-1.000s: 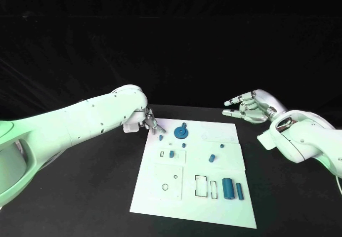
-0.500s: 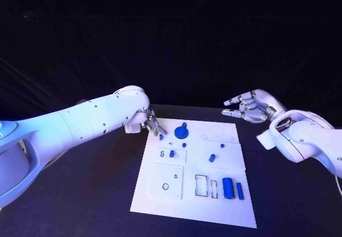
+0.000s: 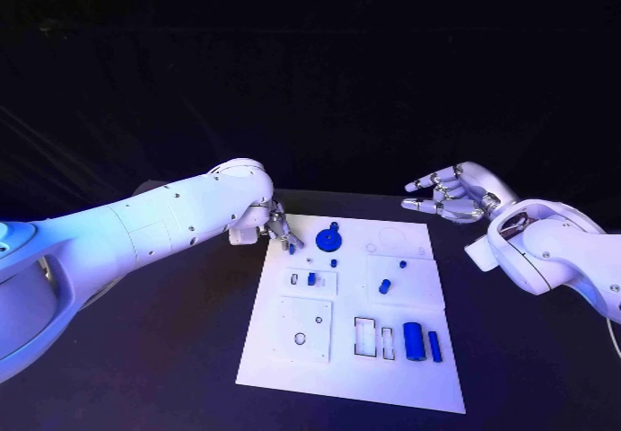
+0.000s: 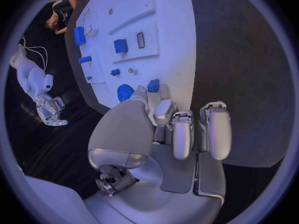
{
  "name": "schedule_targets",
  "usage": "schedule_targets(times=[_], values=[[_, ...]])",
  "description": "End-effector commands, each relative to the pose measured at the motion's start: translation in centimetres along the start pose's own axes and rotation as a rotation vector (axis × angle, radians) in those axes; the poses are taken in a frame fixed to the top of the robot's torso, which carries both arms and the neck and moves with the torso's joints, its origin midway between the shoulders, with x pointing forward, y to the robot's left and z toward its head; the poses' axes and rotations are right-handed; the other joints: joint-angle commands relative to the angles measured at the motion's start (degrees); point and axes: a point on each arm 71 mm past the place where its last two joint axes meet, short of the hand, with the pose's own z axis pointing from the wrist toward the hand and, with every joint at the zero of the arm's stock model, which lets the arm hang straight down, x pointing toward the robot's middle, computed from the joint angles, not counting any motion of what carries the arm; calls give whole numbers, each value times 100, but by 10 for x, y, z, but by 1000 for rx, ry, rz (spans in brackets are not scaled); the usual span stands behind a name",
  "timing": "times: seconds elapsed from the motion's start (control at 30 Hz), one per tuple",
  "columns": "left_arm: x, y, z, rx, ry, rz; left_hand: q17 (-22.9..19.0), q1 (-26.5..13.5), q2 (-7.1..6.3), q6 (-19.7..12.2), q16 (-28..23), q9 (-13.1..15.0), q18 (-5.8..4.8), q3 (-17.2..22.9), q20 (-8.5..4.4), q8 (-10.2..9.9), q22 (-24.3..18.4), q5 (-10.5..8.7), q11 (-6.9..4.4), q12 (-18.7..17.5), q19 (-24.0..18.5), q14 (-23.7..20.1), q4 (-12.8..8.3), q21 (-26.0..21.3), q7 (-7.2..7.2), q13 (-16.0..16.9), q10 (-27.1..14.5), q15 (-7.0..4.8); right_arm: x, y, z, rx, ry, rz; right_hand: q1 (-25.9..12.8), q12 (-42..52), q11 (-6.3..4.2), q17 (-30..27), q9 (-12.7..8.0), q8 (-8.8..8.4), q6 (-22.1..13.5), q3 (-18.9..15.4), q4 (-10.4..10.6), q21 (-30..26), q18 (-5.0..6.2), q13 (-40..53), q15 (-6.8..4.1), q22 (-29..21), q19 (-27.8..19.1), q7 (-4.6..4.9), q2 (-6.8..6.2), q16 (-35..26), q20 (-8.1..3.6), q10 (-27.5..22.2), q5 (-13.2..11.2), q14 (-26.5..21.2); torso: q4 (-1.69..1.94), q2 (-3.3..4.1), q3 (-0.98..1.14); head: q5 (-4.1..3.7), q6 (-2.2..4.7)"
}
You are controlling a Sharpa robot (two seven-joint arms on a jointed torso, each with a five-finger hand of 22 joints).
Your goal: Assemble the parts on the task board
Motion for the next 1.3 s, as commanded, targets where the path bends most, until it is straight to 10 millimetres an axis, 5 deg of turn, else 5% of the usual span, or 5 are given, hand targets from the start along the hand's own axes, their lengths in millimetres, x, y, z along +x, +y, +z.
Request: schedule_targets(times=[0.03, 0.43, 0.53, 0.97, 1.3], values=[[1, -2, 0, 15, 11, 5, 1508, 73, 4, 36, 18, -10, -11, 30, -13, 26, 878, 11, 1, 29, 355, 604, -20, 38, 6, 8, 59, -29, 2, 1, 0, -11, 14, -1, -7, -11, -25, 1108, 2, 8, 26, -35, -8, -38, 81, -6, -50, -7, -40, 5, 65, -27, -8, 15, 24, 495, 4, 0, 1, 2, -4], [3, -4, 0, 36, 29, -16, 1508, 1009, 359, 14, 18, 44, -10, 590, -65, 134, 888, -32, -80, 4, 351, 604, -381, 36, -87, -15, 51, -91, 2, 1, 1, -10, 15, 0, -7, -11, -25, 1108, 2, 8, 26, -35, -8, -38, 81, -6, -50, -7, -40, 5, 65, -27, -8, 15, 24, 495, 0, 1, -1, 1, -32], [3, -4, 0, 40, 32, -22, 1508, 1523, 468, -110, 18, 49, -6, 1158, -90, 109, 872, -378, -73, -53, 340, 604, -654, 17, -67, -55, 18, -93, 2, 1, 1, -10, 16, 0, -7, -11, -25, 1108, 2, 8, 26, -35, -8, -38, 81, -6, -50, -7, -40, 5, 65, -27, -8, 15, 24, 495, 4, -2, -1, 2, -44], [4, 5, -6, 50, 17, -68, 1508, 1322, -6, -153, 18, 207, -6, 2250, -81, 267, 881, -472, -68, -54, 336, 604, -524, 5, -62, -50, 70, -79, 3, 0, 2, -10, 17, 0, -7, -11, -25, 1108, 2, 8, 26, -35, -8, -38, 81, -6, -50, -7, -40, 5, 65, -27, -8, 15, 24, 495, 6, -11, 9, 20, -43], [16, 6, -31, 98, -40, -64, 1508, 1221, -184, -152, 18, 299, -9, 2571, -90, 361, 897, -475, -82, -15, 344, 604, -510, 13, -79, -10, 110, -88, 3, -1, 2, -8, 17, -1, -7, -11, -25, 1108, 2, 8, 26, -35, -8, -38, 81, -6, -50, -7, -40, 5, 65, -27, -8, 15, 24, 495, 8, -4, 5, 28, -47]])
